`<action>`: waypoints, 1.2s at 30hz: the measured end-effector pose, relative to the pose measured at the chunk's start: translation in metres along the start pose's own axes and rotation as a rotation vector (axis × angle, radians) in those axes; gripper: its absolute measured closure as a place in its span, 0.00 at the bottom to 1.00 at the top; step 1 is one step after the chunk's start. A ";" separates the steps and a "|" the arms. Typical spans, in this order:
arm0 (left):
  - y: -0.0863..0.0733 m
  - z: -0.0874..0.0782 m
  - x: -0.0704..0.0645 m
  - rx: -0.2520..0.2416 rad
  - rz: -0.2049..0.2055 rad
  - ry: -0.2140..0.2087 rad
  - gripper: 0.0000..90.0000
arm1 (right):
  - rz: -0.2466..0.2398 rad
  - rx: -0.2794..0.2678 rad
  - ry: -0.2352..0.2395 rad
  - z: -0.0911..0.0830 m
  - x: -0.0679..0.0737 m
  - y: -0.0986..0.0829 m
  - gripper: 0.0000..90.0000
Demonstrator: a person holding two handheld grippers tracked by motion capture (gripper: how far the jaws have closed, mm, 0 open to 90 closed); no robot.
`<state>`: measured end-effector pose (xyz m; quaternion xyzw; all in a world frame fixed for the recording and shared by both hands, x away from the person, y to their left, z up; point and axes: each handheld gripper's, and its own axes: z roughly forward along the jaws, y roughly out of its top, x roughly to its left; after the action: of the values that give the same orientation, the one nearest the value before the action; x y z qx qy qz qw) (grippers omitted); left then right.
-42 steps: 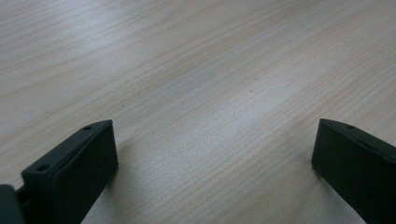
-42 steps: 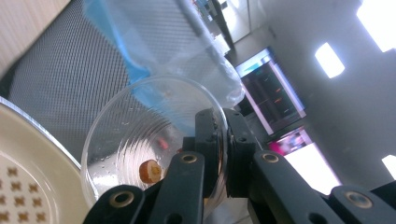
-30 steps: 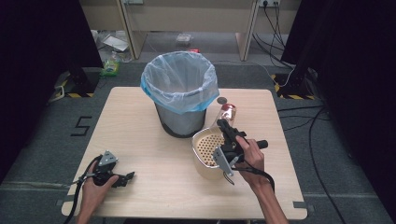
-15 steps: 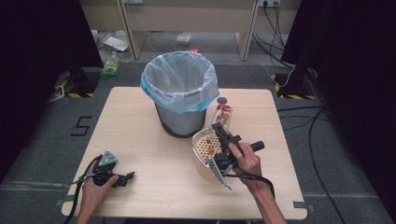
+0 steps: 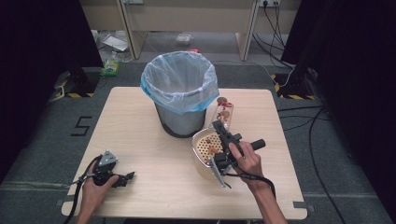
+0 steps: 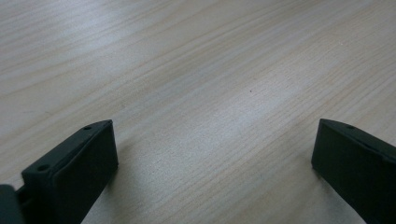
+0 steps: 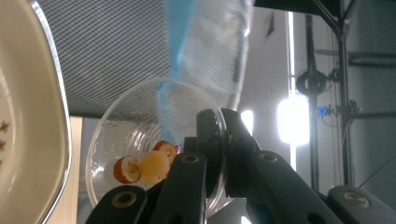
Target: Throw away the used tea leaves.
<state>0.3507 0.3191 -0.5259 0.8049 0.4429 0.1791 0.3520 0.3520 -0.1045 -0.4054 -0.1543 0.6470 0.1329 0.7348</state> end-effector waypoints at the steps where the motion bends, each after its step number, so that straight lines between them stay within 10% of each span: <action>1: 0.000 0.000 0.000 -0.001 0.000 0.000 0.00 | -0.008 -0.009 0.003 0.000 0.001 0.002 0.97; 21: 0.000 0.000 0.000 0.000 0.000 0.000 0.00 | 0.010 -0.001 -0.028 -0.001 -0.007 0.002 0.97; 29: 0.000 0.000 0.000 0.000 0.000 0.000 0.00 | 0.293 0.046 0.075 0.007 -0.014 -0.019 0.97; 36: 0.000 0.000 0.000 0.000 0.000 0.000 0.00 | 0.675 0.093 0.167 0.011 -0.024 -0.042 0.97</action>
<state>0.3507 0.3191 -0.5259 0.8048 0.4431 0.1791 0.3521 0.3757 -0.1380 -0.3779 0.0917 0.7249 0.3257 0.6000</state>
